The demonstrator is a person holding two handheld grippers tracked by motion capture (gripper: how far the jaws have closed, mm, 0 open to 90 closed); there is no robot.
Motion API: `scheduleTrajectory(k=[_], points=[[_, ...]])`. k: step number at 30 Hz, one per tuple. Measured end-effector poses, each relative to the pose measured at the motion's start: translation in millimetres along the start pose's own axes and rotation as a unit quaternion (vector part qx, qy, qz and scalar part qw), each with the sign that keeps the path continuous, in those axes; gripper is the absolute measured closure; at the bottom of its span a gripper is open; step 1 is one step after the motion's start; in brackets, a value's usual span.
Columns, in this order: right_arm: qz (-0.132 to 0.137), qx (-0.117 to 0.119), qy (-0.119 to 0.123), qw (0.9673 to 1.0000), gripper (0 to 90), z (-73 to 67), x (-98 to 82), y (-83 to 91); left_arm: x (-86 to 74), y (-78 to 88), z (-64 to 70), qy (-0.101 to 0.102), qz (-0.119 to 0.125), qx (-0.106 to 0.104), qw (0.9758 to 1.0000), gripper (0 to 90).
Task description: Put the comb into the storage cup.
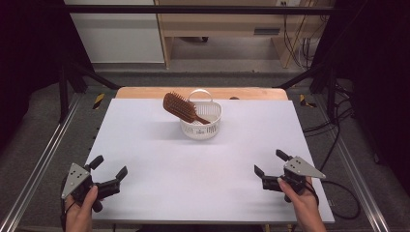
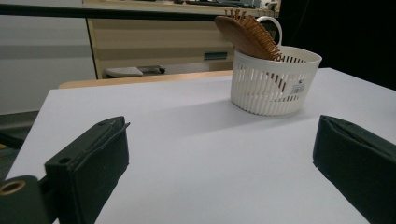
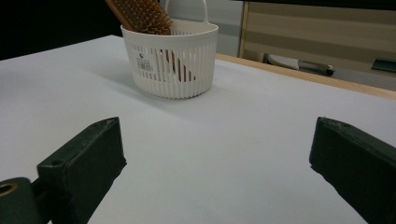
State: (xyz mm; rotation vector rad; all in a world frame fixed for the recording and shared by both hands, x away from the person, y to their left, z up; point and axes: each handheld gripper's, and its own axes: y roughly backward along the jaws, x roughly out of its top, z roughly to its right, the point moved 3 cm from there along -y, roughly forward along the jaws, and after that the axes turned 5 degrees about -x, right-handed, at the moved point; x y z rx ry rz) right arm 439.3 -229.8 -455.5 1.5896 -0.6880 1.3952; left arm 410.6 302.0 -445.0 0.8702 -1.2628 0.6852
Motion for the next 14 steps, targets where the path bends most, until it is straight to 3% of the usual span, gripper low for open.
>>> scheduleTrajectory(k=[8,14], points=[[0.004,0.005,-0.008,0.9999,3.3,-2.2,-0.2,-4.0,-3.2,-1.9,12.2,-0.011,-0.009,-0.011,0.9998,3.2],[0.002,0.013,-0.004,0.9999,3.3,-6.8,0.3,-7.8,-6.7,-2.1,9.5,0.002,-0.010,-0.008,0.9999,3.3]])
